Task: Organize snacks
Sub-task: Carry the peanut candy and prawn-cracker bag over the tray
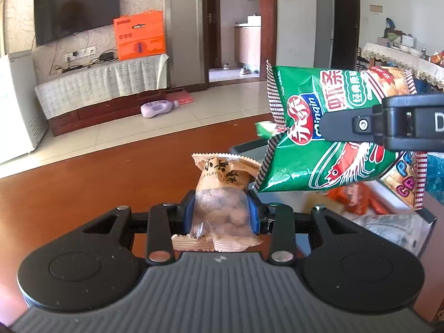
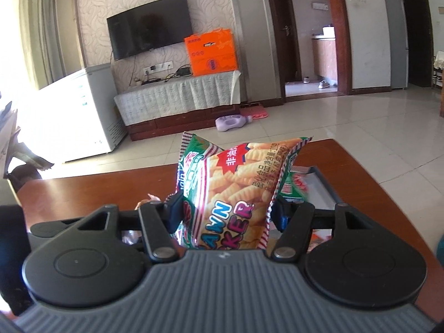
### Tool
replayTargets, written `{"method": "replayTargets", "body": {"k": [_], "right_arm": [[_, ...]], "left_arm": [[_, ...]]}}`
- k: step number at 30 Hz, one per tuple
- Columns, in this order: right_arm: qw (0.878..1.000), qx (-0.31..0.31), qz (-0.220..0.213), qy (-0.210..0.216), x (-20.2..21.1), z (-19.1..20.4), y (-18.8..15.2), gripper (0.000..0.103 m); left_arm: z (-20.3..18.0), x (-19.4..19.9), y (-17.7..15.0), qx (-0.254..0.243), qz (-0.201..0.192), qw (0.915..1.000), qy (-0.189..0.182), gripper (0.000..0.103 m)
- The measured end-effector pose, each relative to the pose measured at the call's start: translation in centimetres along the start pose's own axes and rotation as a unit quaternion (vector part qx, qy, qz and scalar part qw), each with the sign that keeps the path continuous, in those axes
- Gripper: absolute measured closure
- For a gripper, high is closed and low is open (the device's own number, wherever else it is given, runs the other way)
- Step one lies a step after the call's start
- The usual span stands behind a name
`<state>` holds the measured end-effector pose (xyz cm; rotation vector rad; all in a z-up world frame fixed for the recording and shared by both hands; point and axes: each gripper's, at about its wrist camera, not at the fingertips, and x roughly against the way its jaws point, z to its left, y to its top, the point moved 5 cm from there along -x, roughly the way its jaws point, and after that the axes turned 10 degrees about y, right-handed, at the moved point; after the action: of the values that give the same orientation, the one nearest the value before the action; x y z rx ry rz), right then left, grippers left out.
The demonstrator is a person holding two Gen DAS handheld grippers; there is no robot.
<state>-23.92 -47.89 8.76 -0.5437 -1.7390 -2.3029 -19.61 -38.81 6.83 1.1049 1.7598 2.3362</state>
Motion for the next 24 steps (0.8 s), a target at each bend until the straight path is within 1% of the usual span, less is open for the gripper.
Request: {"method": "replayTargets", "body": {"k": [9,15,19,21,24], "right_arm": [[0.999,-0.015,-0.012,-0.028,2.6,-4.2,-0.3,0.039],[0.998,-0.023,-0.029,-0.049,3.8,-6.2,-0.3,0.039],[0.998,-0.036,-0.023,-0.051,3.5,-7.3,-0.6,0.039],[0.998,-0.039,-0.022,-0.051,3.4,-7.6,-0.7,0.039],[0.998,-0.042,-0.017,-0.049,3.1,-7.9,-0.9,0.039]], "left_arm": [[-6.7,-0.4,1.0,-0.003,0.000,0.9994,-0.033,0.060],[-10.3,-0.8,0.5,-0.016,0.007,0.9983,-0.055,0.060],[-12.4,-1.0,-0.3,-0.030,0.011,0.9973,-0.066,0.060],[-11.9,-1.9,-0.1,-0.031,0.014,0.9967,-0.073,0.060],[-13.4,-1.7,-0.7,-0.037,0.014,0.9955,-0.087,0.060]]}}
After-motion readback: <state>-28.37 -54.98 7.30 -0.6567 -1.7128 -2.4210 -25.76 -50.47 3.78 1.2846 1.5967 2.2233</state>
